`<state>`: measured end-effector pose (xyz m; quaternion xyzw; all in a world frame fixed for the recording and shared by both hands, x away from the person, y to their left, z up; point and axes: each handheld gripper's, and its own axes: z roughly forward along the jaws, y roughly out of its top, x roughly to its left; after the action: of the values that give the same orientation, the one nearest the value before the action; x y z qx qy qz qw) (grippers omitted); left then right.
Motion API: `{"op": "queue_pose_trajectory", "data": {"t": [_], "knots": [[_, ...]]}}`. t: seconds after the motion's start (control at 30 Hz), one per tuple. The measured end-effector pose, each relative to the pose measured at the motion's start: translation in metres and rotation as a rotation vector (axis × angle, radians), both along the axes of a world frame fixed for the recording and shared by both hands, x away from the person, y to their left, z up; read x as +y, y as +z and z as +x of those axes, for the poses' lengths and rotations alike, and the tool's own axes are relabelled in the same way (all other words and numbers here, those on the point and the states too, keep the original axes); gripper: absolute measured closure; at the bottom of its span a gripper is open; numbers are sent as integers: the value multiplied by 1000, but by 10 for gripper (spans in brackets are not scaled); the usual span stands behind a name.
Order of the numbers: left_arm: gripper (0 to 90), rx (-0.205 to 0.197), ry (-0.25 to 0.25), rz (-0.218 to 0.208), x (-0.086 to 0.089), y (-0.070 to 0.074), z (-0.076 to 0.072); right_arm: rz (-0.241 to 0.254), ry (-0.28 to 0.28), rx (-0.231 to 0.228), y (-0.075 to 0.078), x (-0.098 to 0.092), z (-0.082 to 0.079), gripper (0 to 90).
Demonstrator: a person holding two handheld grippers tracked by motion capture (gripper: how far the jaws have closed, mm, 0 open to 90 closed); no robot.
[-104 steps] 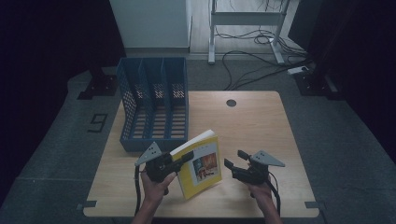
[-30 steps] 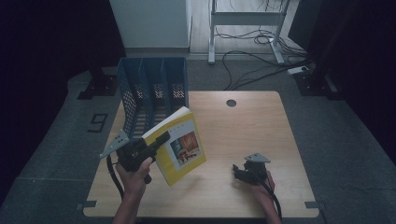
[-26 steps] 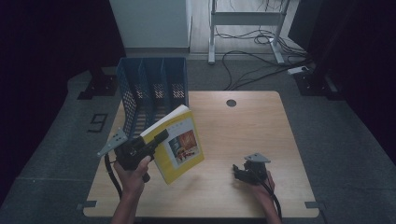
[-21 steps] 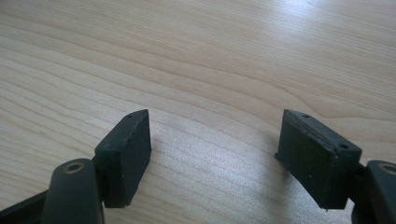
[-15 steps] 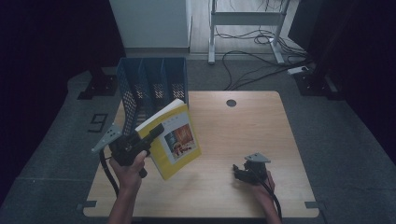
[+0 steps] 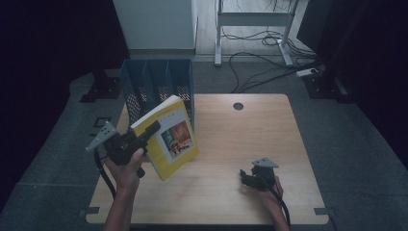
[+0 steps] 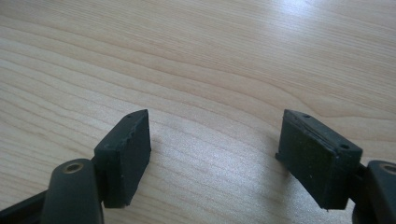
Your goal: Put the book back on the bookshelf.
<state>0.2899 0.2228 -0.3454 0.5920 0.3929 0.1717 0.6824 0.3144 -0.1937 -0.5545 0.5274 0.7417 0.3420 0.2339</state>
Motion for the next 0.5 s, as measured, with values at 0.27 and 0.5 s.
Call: {"op": "queue_pose_trajectory", "data": {"t": [0.27, 0.5], "knots": [[752, 7, 27, -8, 3, 1, 5, 0, -3, 0, 0, 0, 0, 244], [751, 13, 62, -4, 6, 0, 10, 0, -4, 0, 0, 0, 0, 244]]}}
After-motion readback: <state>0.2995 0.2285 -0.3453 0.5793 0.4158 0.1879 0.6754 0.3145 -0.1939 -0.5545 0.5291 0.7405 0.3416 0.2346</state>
